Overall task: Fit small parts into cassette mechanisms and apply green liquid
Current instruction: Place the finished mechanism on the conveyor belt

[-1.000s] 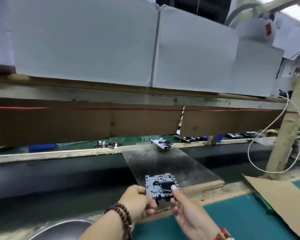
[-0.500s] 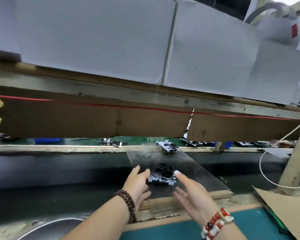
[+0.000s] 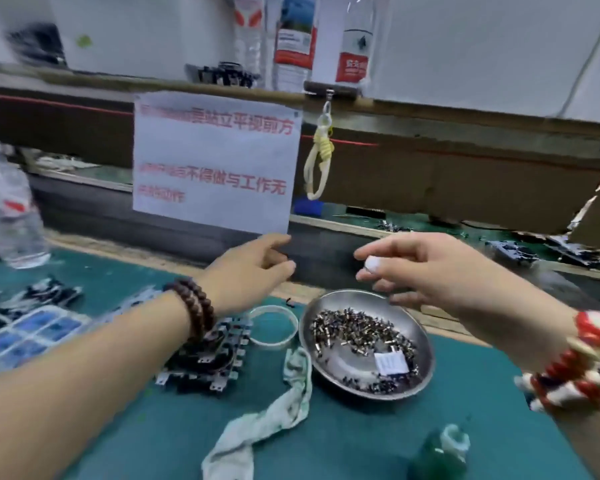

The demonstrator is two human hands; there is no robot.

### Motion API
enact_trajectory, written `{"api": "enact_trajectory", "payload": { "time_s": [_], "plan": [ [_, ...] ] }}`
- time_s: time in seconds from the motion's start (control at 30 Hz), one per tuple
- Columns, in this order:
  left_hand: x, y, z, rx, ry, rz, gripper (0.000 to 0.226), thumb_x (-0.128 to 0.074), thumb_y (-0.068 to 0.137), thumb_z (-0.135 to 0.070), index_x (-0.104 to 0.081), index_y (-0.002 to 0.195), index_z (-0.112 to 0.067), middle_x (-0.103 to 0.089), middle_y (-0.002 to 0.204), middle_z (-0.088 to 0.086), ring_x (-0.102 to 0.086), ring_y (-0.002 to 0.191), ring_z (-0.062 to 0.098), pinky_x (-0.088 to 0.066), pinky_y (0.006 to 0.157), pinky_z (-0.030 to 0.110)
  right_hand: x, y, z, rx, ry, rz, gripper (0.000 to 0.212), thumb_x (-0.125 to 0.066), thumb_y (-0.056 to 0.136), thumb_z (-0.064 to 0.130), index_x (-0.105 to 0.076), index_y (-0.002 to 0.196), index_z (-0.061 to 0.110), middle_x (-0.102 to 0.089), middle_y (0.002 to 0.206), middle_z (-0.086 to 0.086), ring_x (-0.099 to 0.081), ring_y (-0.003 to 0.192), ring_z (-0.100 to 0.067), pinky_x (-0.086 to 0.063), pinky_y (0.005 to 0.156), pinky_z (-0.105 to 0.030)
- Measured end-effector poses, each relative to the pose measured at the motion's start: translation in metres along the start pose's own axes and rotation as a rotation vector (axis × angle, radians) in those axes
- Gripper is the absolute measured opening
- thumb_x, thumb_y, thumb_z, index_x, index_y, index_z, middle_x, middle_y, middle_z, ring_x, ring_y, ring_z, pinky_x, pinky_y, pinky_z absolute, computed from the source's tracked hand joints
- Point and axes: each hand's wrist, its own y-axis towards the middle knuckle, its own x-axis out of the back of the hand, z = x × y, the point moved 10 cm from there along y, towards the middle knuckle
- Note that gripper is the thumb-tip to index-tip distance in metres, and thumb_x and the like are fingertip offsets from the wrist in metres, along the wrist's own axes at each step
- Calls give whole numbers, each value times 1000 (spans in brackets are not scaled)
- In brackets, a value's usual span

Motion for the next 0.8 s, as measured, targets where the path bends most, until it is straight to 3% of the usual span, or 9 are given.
{"api": "enact_trajectory", "payload": {
  "time_s": [0.07, 0.17, 0.23, 0.33, 0.43, 0.53, 0.6, 0.8],
  "plan": [
    [16, -14, 35, 45, 259, 51, 52, -53, 91, -33, -37, 139, -23, -51, 135, 0, -49, 121, 16, -36, 102, 25, -31, 7, 18, 65, -120, 12, 10, -61, 87, 16, -66, 82, 22, -65, 53, 11, -53, 47, 2, -46, 51, -14],
    [17, -31, 76, 99, 477, 203, 63, -56, 88, -42, -32, 142, -21, -38, 146, 3, -39, 131, 18, -31, 109, 31, -79, 14, 28, 123, -333, 49, 15, -58, 88, 21, -63, 75, 26, -58, 46, 10, -51, 42, 4, -41, 50, -13],
    [15, -38, 89, 133, 425, 249, 64, -54, 87, -47, -32, 142, -23, -37, 147, 1, -40, 130, 16, -31, 108, 29, -102, 17, 28, 137, -454, 37, 15, -55, 89, 25, -61, 75, 27, -58, 54, 10, -54, 52, 3, -42, 53, -12],
    [14, -36, 102, 203, 387, 245, 70, -48, 85, -57, -29, 143, -24, -34, 149, 1, -41, 129, 17, -32, 106, 27, -127, 21, 15, 86, -520, 28, 11, -51, 90, 26, -62, 88, 27, -63, 80, 2, -60, 79, -16, -48, 75, -26],
    [9, -31, 110, 275, 397, 249, 81, -42, 82, -67, -22, 145, -22, -34, 149, 4, -46, 126, 21, -35, 105, 32, -144, 22, -7, 12, -474, 74, 16, -48, 93, 21, -64, 96, 21, -62, 88, 1, -54, 70, -11, -44, 70, -25],
    [4, -24, 110, 322, 375, 240, 89, -40, 79, -72, -17, 147, -19, -28, 152, 6, -35, 134, 23, -29, 108, 35, -144, 20, -28, -53, -473, 62, 18, -47, 93, 18, -65, 97, 22, -61, 92, 3, -55, 85, -14, -42, 77, -23],
    [-2, -21, 109, 344, 402, 253, 91, -39, 79, -73, -16, 148, -18, -28, 152, 8, -36, 134, 25, -30, 107, 35, -139, 18, -39, -76, -483, 55, 17, -48, 93, 17, -62, 91, 26, -58, 89, 6, -53, 84, -12, -39, 75, -21],
    [-12, -14, 104, 352, 429, 250, 78, -48, 87, -56, -20, 147, -16, -33, 149, 10, -40, 130, 26, -35, 102, 34, -123, 22, -62, -126, -518, 18, 12, -50, 93, 21, -60, 88, 24, -57, 84, 6, -55, 83, -12, -43, 75, -24]
  ]
}}
